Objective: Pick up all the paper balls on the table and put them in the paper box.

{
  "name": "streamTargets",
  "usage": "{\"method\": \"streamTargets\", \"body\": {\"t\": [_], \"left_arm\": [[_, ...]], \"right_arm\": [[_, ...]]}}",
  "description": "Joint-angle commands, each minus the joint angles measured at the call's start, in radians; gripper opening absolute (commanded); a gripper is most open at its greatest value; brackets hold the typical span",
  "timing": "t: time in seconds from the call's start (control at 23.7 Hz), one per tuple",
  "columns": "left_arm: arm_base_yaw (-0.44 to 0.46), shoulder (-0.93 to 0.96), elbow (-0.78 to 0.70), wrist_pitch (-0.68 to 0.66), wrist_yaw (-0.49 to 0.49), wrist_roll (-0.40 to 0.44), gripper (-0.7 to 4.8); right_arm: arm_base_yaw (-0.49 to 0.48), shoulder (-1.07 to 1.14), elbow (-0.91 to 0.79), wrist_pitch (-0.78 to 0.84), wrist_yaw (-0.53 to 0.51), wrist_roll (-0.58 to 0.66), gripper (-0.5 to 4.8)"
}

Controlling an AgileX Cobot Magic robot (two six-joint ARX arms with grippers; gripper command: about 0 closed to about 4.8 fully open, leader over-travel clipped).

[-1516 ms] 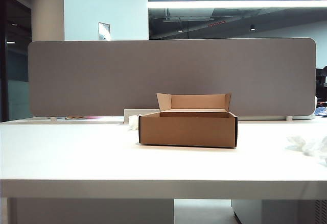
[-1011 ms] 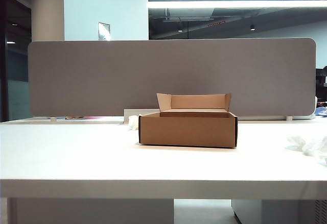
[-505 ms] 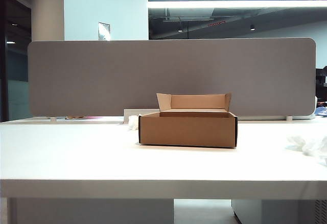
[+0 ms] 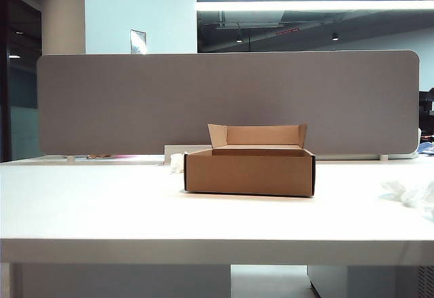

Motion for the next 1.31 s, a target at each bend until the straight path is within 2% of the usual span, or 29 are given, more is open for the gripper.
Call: {"method": "streamTargets", "body": {"t": [0.04,0.13,0.29,0.55,0.76,0.97,1.14,1.31], "left_arm": [[0.003,0.001,0.003,0.035,0.004,0.0,-0.06],[0.003,0.001,0.003,0.039,0.004,-0.009,-0.06],[0.003,0.001,0.004,0.034,0.017,-0.092,-0.06],[0.003,0.001,0.024,0.072,0.111,-0.09,-0.06],[0.003,0.002,0.105,0.067,0.109,-0.089,-0.06],[0.003,0.074,0.224,0.058,0.109,-0.076,-0.06],[0.003,0.15,0.283,0.058,0.11,0.002,-0.06],[0.003,0.238,0.327,0.065,0.111,0.027,-0.06]], "right_arm": [[0.0,-0.002,0.005,0.018,0.006,-0.003,-0.02],[0.0,-0.002,0.008,0.017,0.009,0.001,-0.02],[0.0,0.001,0.039,-0.003,0.009,0.001,-0.02],[0.0,0.003,0.118,-0.018,0.009,0.034,-0.02],[0.0,0.053,0.198,-0.047,0.009,0.034,-0.02],[0.0,0.213,0.32,-0.063,0.009,0.023,-0.02],[0.0,0.332,0.397,-0.06,0.009,0.021,-0.02],[0.0,0.443,0.463,-0.057,0.008,0.018,-0.02]]}}
